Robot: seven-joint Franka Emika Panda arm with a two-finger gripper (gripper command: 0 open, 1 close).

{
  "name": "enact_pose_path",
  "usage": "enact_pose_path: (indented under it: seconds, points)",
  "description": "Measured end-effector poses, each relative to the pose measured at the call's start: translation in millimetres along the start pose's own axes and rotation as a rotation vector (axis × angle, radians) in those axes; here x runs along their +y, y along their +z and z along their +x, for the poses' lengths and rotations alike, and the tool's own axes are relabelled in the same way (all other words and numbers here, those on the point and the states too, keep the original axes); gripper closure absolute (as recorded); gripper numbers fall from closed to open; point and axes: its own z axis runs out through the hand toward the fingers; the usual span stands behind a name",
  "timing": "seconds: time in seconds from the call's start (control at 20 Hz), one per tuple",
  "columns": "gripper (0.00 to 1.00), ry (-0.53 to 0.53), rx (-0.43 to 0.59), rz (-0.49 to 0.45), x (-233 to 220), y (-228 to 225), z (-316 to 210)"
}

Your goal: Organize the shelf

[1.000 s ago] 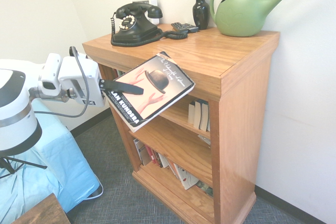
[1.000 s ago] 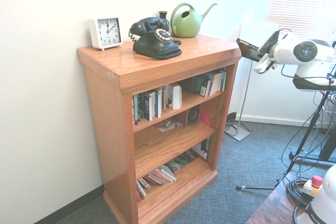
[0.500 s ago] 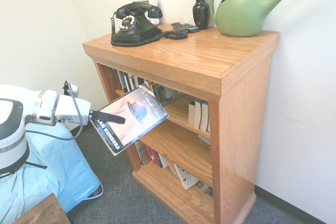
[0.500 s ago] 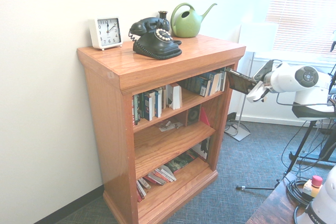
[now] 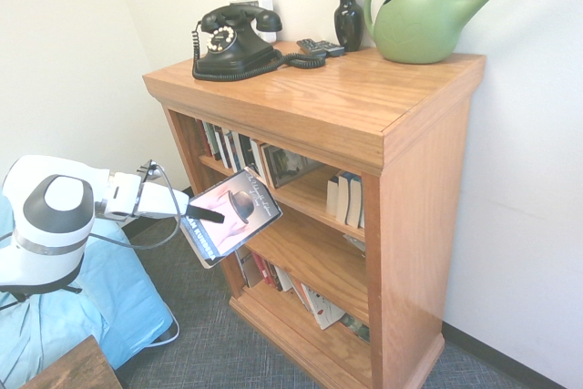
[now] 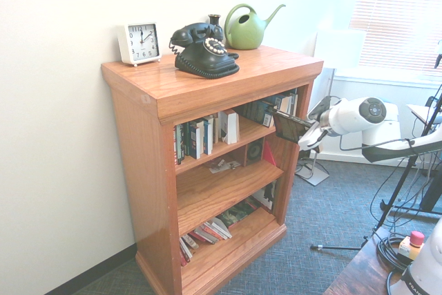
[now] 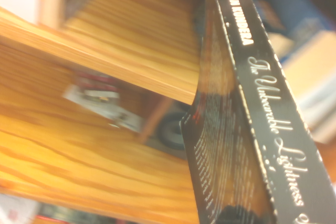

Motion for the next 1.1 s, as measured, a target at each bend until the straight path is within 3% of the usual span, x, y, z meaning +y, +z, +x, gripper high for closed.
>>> enact_pose_path:
  seconds: [0.45,1.1]
  points:
    - [1.0,0.047,-0.023,0.083,-33.5,63.9,10.9]
    - [1.0,0.094,-0.025,0.129,-85.9,115.9,22.9]
